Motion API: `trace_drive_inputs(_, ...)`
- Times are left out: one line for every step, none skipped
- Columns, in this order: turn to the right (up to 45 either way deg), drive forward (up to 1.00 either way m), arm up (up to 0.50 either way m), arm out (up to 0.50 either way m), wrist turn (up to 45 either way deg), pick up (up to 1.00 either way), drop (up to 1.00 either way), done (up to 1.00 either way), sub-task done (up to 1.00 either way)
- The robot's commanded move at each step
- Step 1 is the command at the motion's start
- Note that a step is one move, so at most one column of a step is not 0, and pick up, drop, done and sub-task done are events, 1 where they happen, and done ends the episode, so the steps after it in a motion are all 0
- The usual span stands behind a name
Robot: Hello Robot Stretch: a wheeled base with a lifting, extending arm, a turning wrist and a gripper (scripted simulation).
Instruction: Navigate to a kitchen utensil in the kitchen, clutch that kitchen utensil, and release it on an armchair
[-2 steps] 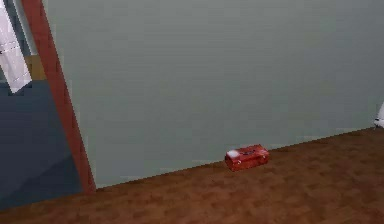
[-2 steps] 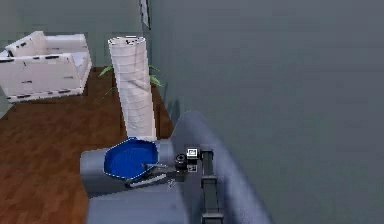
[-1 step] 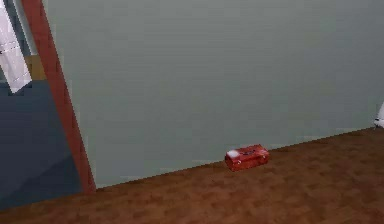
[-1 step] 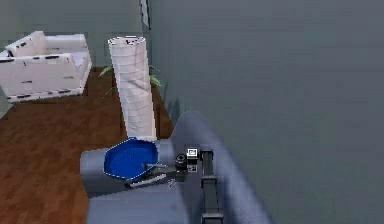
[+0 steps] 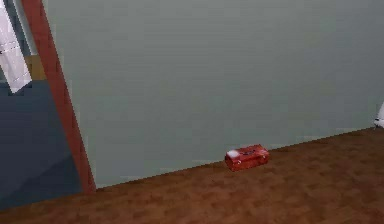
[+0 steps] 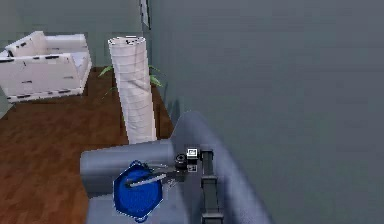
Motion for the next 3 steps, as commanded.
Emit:
trace_drive_inputs(0.0,0.00,0.10,0.00,0.0,0.00,0.00,0.00,0.00)
trace_drive_inputs(0.0,0.00,0.00,-0.08,0.0,0.00,0.00,0.00,0.00)
trace_drive_inputs(0.0,0.00,0.00,0.00,0.0,0.00,0.00,1.00,0.00)
